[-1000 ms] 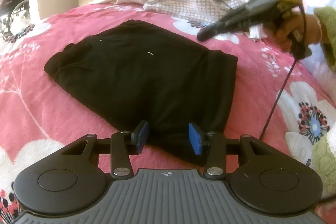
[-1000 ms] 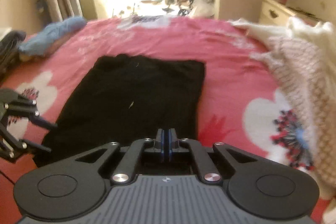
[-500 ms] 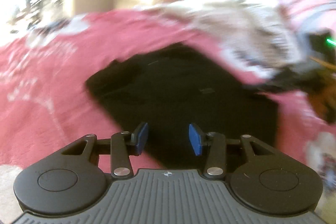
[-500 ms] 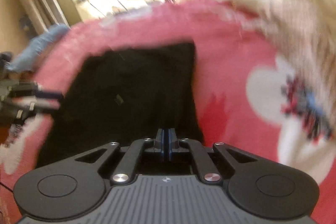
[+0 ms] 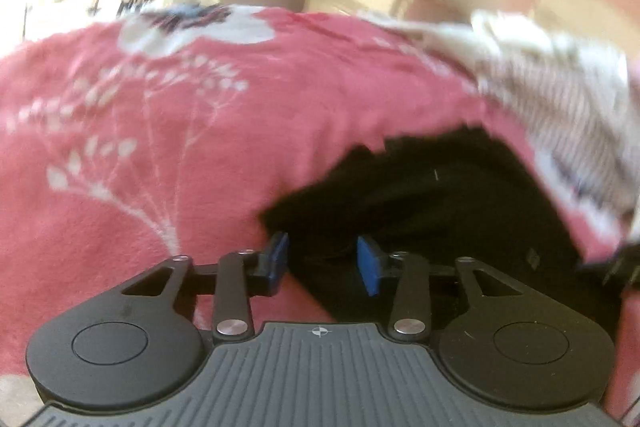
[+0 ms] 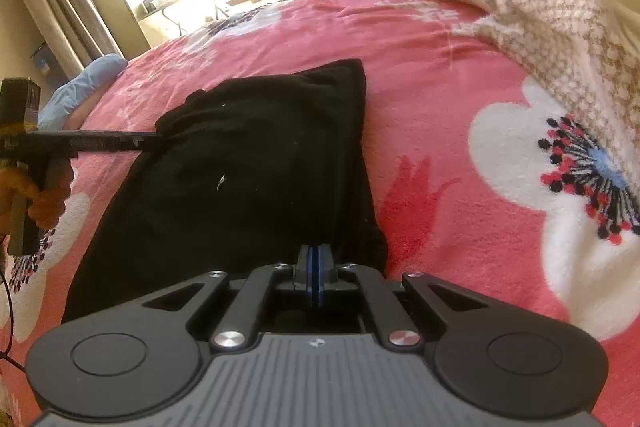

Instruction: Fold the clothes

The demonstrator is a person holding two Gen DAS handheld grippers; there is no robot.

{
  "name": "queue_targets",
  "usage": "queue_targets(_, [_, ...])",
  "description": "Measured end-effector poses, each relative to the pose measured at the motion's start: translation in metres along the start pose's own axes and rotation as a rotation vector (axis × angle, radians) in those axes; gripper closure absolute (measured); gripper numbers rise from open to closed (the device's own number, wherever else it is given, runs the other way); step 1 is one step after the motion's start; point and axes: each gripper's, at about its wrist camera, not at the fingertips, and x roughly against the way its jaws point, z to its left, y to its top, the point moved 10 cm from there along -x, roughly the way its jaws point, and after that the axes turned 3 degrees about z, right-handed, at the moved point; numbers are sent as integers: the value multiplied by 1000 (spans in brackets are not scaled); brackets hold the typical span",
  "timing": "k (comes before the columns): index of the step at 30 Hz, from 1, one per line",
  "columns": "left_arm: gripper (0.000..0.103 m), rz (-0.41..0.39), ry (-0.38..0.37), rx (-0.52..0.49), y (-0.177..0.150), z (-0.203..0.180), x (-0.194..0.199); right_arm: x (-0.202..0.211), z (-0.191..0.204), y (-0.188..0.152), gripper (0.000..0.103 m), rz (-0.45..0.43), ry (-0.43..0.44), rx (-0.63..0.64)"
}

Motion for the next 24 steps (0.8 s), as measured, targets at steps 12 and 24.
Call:
queue_targets(12, [58,-122,208,16,30,34,12,0,0,0,102,5,4,-16])
queue_targets(24, [52,-172,132,-110,26,-10,63,29,7,33,86,-102,-27,-11])
